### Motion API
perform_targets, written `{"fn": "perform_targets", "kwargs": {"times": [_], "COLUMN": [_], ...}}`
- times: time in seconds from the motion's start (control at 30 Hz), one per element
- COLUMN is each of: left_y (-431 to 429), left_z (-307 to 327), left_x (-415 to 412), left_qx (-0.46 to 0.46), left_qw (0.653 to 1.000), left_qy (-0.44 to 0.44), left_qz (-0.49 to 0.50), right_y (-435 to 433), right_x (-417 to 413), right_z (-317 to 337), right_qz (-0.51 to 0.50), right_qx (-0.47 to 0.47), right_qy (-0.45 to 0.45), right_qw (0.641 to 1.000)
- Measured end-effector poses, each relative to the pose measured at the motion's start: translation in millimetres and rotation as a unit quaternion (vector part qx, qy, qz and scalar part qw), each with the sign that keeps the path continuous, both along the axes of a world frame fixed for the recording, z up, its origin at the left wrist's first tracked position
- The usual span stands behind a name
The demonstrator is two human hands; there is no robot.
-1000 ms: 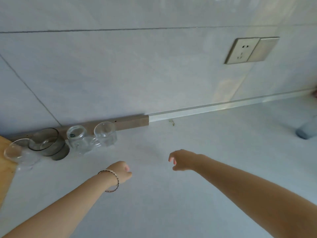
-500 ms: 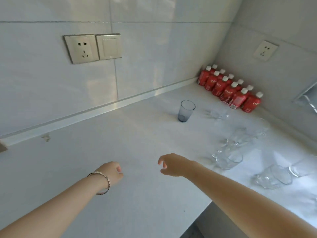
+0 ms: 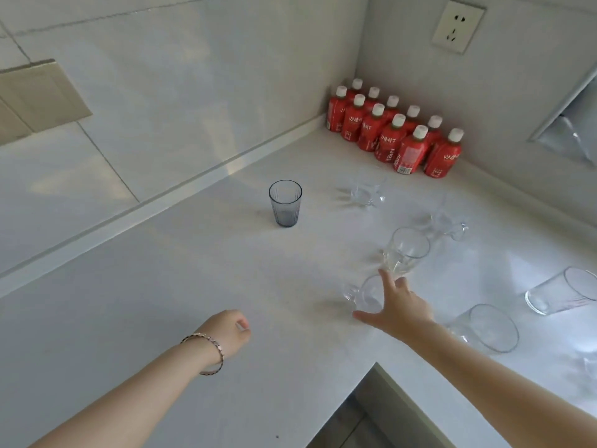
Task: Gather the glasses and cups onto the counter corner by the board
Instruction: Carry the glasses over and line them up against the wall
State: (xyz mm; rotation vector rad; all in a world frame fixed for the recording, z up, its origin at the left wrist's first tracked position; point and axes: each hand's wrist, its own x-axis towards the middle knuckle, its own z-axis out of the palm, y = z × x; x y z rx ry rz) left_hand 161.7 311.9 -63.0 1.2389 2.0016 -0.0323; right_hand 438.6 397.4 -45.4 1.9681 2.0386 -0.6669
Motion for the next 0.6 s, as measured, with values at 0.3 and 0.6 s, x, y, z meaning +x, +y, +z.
{"fn": "perform_targets", "kwargs": {"times": [0.3,0.6], "left_y": [97,237], "left_z": [19,6], "left_x": [13,23], "left_qx": [0.077,0.197], "left_qw": [0.996,0.973], "left_qy": [0.049,0.004], "left_qz": [0.013,0.121], "right_y": [29,68], "right_x": [-7,-18], "right_z": [2,12], "right_qz": [0.025,0.056], "right_qx": [0.018,0.056], "right_qy": [0.065,0.131], "right_qw": [0.997,0.988]}}
